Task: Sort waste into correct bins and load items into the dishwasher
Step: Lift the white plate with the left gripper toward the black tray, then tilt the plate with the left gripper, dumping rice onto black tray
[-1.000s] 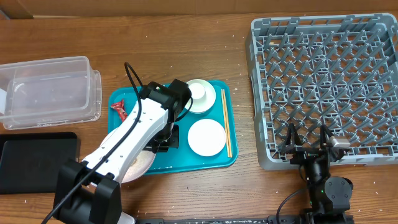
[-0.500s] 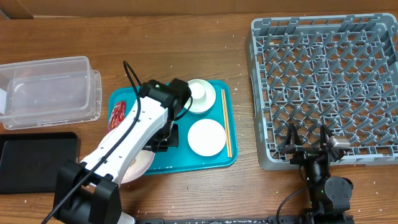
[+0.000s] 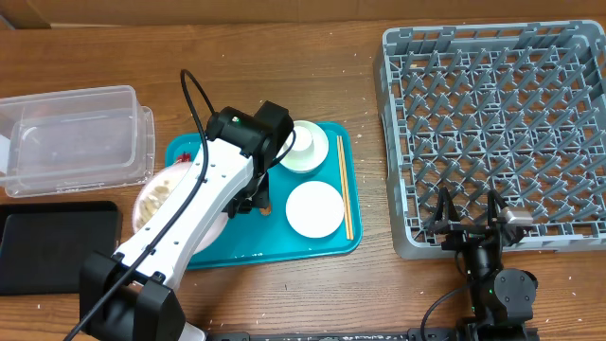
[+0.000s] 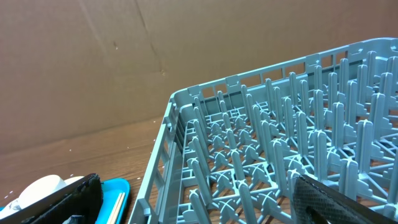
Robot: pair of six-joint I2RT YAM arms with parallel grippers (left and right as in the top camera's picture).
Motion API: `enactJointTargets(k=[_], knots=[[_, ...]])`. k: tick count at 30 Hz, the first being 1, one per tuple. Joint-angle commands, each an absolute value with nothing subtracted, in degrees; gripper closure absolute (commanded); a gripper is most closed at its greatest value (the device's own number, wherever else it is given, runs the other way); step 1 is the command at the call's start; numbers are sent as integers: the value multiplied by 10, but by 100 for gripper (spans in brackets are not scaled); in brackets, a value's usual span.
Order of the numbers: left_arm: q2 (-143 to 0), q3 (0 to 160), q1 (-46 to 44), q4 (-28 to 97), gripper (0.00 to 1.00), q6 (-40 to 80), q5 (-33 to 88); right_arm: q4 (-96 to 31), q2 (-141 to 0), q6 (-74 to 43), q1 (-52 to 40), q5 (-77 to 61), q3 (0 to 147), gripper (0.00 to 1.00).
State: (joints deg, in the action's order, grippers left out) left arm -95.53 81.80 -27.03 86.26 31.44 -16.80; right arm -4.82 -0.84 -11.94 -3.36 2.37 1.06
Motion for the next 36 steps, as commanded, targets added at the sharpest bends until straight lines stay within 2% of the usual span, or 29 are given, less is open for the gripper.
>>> enactJointTargets(k=[1,9,17,26,31,36], knots=[[-951,832,-271,856,96,324,-275,-46,-2,-117,-32,29,5,0],[-951,832,-212,820,96,305,-276,-46,-2,-117,-32,29,5,0],[-951,832,-111,768,96,288,-267,-46,-2,-117,-32,29,5,0],[-951,831,17,712,96,256,-179,-46,-2,-117,-32,29,5,0],[-951,831,123,663,96,244,-115,-46,-2,-117,-32,29,5,0],[-951,830,175,624,96,204,-54,-46,-2,-117,-32,29,5,0]])
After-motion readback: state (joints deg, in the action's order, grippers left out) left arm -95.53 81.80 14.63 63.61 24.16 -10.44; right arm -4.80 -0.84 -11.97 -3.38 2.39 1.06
